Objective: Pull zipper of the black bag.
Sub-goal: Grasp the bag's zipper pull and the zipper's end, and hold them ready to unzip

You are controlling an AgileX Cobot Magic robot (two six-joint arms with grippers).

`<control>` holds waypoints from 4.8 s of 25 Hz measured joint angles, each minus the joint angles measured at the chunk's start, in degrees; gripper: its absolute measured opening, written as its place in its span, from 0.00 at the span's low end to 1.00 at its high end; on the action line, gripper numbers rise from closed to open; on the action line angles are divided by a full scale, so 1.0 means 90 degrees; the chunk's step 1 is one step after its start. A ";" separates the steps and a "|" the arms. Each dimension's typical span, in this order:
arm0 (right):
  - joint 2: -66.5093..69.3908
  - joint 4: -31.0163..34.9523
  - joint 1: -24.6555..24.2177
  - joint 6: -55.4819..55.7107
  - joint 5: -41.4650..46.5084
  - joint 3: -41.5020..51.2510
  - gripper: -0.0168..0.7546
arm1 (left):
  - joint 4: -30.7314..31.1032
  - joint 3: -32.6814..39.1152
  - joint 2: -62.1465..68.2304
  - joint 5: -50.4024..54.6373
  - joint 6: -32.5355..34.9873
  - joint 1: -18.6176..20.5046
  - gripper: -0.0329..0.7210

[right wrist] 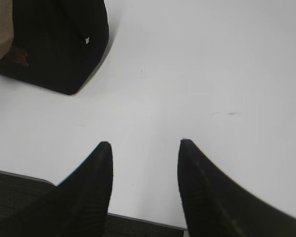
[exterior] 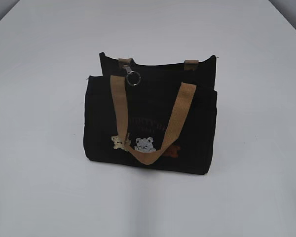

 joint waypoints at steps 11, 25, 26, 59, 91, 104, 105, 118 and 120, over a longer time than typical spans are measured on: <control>0.0000 0.0000 0.0000 0.0000 0.0000 0.0000 0.47 | 0.0000 0.0000 0.0000 0.0000 0.0000 0.0000 0.36; 0.0000 0.0002 0.0000 0.0000 0.0000 0.0000 0.47 | -0.1497 -0.0056 0.0808 -0.1405 0.1788 -0.0006 0.39; 0.0000 0.0002 0.0000 0.0000 0.0000 0.0000 0.47 | -0.2363 0.0015 0.1217 -0.2072 0.2690 -0.0006 0.41; 0.1936 0.3470 0.0030 -0.2984 -0.0832 -0.0230 0.47 | -1.0410 -0.1775 1.1217 -0.2396 1.3950 -0.2084 0.13; 1.0629 0.5100 0.3660 -0.8550 -0.5758 -0.3660 0.47 | -1.0409 -0.1724 1.1162 -0.2575 1.3848 -0.1442 0.13; 1.0874 0.5095 0.3660 -0.7466 -0.5679 -0.3774 0.02 | -1.0440 -0.1724 1.1162 -0.2586 1.3848 -0.1441 0.13; 1.0874 0.5095 0.3645 -0.7312 -0.5579 -0.3781 0.02 | -1.0440 -0.1724 1.1162 -0.2586 1.3848 -0.1441 0.13; 0.9727 0.4376 0.1079 -0.4401 -0.2600 -0.3791 0.02 | -1.0416 -0.1724 1.1168 -0.2520 1.3853 -0.1441 0.13; 0.9706 0.4215 0.0682 -0.4099 -0.2262 -0.3791 0.02 | -1.0416 -0.1724 1.1168 -0.2534 1.3853 -0.1441 0.13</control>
